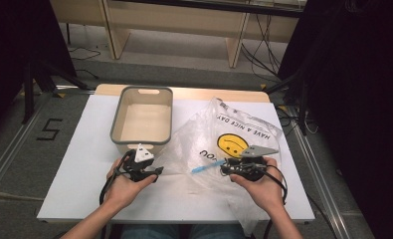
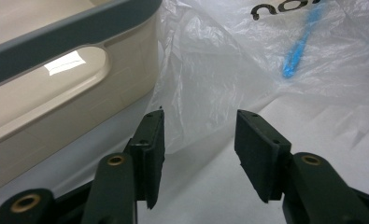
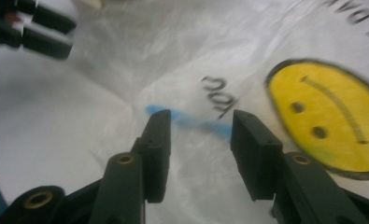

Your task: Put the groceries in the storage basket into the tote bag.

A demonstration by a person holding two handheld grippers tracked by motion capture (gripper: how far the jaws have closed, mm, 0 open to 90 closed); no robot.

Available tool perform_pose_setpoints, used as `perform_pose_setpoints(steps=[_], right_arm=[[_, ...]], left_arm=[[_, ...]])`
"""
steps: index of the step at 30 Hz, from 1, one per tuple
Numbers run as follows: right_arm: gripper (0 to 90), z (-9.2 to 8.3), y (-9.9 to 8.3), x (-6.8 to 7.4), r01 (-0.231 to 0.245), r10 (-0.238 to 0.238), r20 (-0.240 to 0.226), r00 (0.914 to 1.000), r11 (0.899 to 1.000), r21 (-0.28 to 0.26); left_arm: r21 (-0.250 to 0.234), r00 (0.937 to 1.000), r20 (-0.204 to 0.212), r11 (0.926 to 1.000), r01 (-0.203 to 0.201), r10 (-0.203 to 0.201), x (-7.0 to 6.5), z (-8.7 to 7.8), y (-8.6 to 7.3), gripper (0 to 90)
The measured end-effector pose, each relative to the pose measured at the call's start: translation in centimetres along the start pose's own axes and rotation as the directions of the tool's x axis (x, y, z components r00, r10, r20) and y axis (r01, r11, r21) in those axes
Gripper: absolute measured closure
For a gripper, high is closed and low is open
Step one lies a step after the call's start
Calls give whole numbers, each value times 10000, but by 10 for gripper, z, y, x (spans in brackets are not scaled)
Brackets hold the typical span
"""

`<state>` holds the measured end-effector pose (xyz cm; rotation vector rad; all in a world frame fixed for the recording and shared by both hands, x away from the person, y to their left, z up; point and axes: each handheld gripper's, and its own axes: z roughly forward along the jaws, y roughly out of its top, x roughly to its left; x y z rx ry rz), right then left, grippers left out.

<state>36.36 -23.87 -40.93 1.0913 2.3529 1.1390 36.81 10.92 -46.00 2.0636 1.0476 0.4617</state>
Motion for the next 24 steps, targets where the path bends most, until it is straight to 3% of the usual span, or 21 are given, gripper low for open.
perform_pose_setpoints(steps=[3, 7, 12, 17, 24], right_arm=[[559, -12, -1, -12, -350, 365, 398, 9985, 9987, -378], [548, -21, -10, -29, -866, 887, 892, 9921, 9959, -269], [530, -23, -23, -40, -1497, 1481, 845, 9854, 9886, 129], [488, -26, -29, -47, -1792, 1764, 1043, 9788, 9836, 185], [420, -35, -39, -61, -2127, 2022, 1845, 9618, 9763, 388]], left_arm=[[-17, 10000, -68, 10000, 52, -52, 1, -1, -1, 506], [-85, 9998, -119, 9998, 155, -156, 2, -2, -1, 498], [-73, 9999, -76, 9999, 151, -152, 2, -3, -1, 491], [-164, 9995, -83, 9994, 293, -294, 1, -4, -1, 466], [-169, 9994, -27, 9992, 349, -349, 2, -5, -2, 458]])
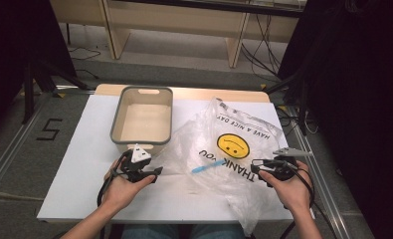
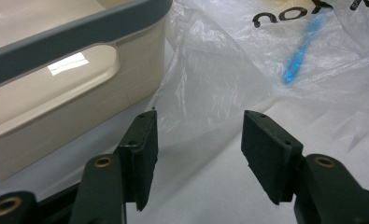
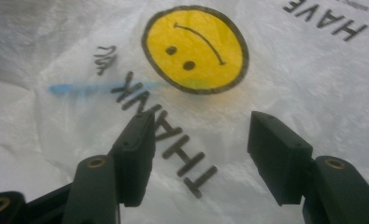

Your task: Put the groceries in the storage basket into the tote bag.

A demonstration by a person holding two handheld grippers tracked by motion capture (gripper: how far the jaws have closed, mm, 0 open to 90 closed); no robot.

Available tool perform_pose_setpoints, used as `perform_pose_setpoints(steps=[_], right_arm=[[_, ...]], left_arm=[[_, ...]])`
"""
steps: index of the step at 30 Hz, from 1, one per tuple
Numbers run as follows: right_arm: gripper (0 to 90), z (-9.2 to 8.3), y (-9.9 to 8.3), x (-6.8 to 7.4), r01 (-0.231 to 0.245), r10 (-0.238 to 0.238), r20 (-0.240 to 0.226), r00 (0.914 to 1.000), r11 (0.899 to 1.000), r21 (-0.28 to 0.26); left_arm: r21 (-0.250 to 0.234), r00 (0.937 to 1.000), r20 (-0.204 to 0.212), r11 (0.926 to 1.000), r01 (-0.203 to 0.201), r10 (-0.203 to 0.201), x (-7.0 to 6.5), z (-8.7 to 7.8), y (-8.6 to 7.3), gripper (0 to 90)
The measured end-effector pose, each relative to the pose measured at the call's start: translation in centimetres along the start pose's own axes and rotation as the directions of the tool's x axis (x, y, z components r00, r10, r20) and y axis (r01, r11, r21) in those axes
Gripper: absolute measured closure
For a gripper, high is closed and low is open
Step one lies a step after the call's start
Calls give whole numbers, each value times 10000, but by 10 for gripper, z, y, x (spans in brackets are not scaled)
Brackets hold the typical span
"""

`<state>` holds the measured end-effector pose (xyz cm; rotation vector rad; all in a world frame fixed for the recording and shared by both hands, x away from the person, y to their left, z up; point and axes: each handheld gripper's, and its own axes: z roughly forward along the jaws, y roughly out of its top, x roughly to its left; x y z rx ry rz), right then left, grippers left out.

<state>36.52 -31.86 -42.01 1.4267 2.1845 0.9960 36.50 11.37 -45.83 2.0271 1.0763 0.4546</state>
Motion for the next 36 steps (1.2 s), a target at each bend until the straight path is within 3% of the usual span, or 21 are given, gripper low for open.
perform_pose_setpoints(steps=[6, 12, 22, 36], right_arm=[[390, 0, -7, -8, -252, 238, 436, 9988, 9991, 326], [356, -4, -11, -11, -252, 231, 711, 9972, 9993, 283], [340, -8, -20, -19, -842, 814, 1116, 9904, 9962, 202], [343, -7, -23, -22, -1042, 1004, 1082, 9890, 9941, 297]], left_arm=[[14, 10000, -15, 10000, 40, -40, 1, 0, -1, 456], [-16, 10000, -11, 10000, 24, -24, -1, 0, -1, 454], [-17, 10000, -83, 10000, 39, -39, 1, 0, -1, 454], [-23, 9999, -103, 10000, 35, -35, 2, 0, -1, 452]])
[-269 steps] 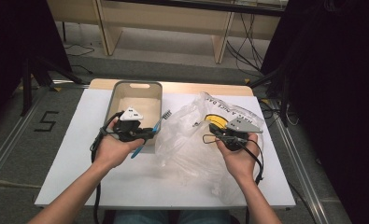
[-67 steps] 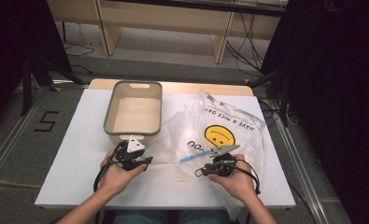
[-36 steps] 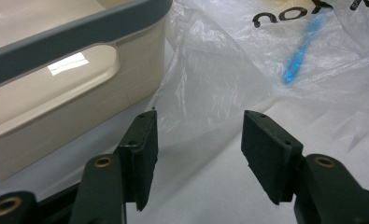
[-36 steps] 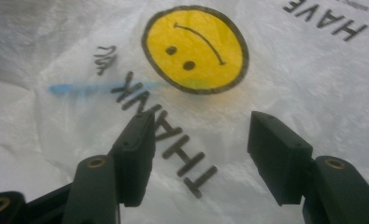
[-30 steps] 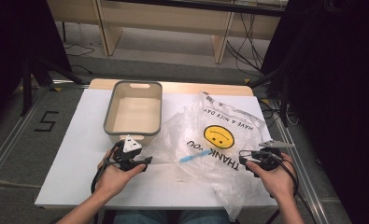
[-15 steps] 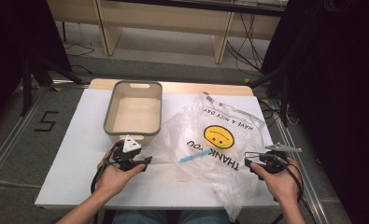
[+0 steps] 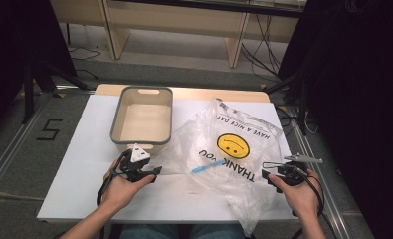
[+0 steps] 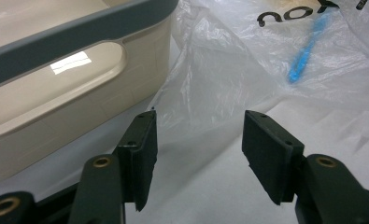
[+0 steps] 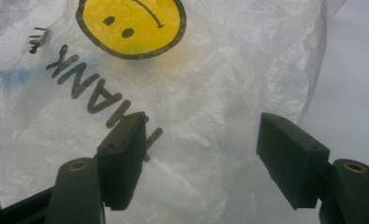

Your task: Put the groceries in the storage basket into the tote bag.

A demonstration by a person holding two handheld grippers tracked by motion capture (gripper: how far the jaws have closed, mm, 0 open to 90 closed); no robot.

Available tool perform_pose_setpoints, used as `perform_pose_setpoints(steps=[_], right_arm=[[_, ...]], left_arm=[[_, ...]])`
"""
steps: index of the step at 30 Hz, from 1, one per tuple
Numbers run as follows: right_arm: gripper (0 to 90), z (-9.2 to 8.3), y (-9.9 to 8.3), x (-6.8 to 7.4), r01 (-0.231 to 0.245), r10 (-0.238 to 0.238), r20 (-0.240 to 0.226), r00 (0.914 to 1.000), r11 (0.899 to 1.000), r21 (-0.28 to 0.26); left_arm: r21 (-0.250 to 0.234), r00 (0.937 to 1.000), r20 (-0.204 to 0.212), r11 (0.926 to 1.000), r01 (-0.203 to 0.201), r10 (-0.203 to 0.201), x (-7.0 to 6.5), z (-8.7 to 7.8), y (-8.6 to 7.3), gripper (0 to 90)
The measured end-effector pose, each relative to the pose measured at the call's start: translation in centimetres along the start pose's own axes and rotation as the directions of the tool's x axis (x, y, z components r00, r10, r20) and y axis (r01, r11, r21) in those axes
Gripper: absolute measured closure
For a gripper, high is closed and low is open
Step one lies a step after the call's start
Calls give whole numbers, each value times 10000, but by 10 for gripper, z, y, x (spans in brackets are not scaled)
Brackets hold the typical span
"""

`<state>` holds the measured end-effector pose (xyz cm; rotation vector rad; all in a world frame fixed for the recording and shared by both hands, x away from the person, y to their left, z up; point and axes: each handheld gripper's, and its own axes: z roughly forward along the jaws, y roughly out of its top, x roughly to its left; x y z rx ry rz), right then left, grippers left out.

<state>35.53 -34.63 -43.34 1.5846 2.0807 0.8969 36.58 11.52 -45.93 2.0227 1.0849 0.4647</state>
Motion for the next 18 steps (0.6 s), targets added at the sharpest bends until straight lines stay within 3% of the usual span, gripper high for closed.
perform_pose_setpoints(steps=[10, 16, 18], right_arm=[[357, 1, -1, -1, -113, 113, 2, 9999, 9998, 161], [386, 15, -13, -3, -648, 655, -10, 9979, 9889, 1334], [407, 18, -16, -4, -756, 765, -1, 9971, 9859, 1494]], left_arm=[[8, 10000, -8, 10000, 8, -8, 0, 0, 0, 450], [-8, 10000, -23, 10000, 22, -22, 0, 0, 0, 449], [-18, 10000, -29, 10000, 21, -22, 0, 0, 0, 449]])
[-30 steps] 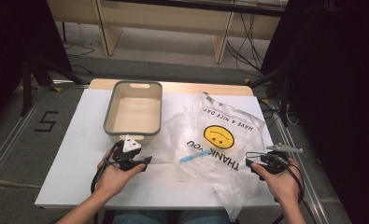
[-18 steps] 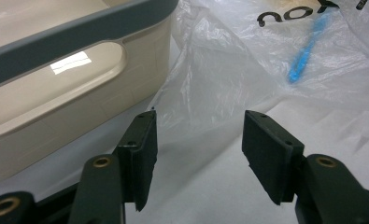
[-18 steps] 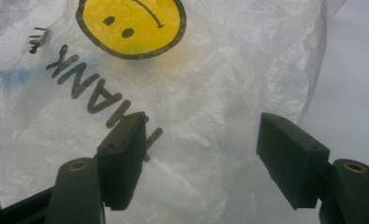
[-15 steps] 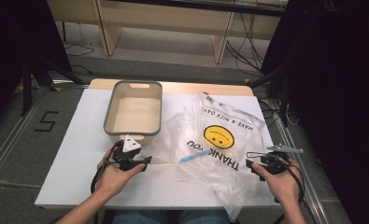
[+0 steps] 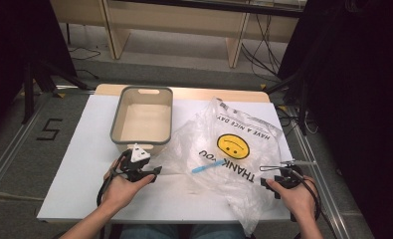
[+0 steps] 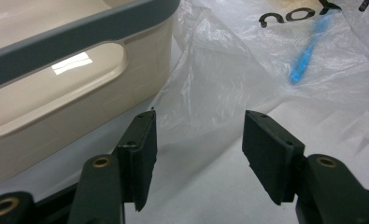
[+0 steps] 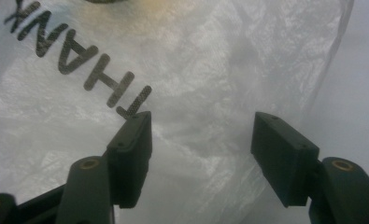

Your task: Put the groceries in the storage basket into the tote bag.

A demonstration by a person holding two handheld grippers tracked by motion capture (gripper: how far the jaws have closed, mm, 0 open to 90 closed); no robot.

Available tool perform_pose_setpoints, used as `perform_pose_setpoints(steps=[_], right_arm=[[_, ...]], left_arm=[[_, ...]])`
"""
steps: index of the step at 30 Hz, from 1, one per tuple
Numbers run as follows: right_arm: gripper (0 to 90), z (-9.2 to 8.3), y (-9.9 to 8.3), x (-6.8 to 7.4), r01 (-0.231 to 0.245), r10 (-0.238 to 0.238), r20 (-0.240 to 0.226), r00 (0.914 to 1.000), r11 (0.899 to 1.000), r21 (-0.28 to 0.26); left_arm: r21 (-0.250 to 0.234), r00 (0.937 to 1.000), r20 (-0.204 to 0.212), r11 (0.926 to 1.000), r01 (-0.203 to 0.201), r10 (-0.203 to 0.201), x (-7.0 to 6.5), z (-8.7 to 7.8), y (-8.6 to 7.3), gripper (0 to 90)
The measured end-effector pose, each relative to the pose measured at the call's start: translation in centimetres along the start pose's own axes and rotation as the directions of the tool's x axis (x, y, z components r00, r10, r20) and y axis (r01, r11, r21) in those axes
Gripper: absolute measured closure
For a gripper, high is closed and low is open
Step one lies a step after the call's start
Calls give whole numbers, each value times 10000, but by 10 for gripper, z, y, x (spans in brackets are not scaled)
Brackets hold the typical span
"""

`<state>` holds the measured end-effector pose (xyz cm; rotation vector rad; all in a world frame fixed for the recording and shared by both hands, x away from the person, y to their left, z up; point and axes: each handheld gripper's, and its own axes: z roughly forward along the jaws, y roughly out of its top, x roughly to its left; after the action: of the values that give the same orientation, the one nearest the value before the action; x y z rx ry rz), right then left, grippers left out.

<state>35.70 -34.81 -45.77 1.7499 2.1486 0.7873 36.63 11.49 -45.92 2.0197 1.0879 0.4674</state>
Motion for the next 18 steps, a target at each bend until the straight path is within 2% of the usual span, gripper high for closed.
perform_pose_setpoints(steps=[2, 6, 9, 12, 15, 17, 18], right_arm=[[448, 2, -1, -2, -174, 172, 95, 9998, 9996, 211], [498, 3, -4, -4, -225, 207, 388, 9990, 9986, 471], [495, -6, -1, -4, -232, 235, 766, 9968, 9997, -48], [461, -15, 2, -8, -352, 436, 1388, 9894, 9974, -623], [458, -8, -3, -12, -679, 699, 1307, 9890, 9975, -195], [503, -4, -6, -12, -739, 712, 1137, 9910, 9971, 200], [554, -1, -6, -12, -652, 610, 998, 9931, 9971, 392]], left_arm=[[11, 10000, -13, 10000, -8, 8, 0, 0, 0, 449], [46, 10000, -12, 10000, -40, 40, 0, 0, 0, 448], [-4, 10000, -28, 10000, -12, 12, 0, 0, 1, 448], [2, 10000, -18, 10000, -15, 15, 0, 1, 0, 447], [43, 10000, -1, 10000, -71, 71, 0, 1, 1, 446], [46, 10000, 0, 10000, -63, 63, 0, 1, 1, 444], [54, 10000, -6, 10000, -59, 59, 0, 2, 1, 444]])
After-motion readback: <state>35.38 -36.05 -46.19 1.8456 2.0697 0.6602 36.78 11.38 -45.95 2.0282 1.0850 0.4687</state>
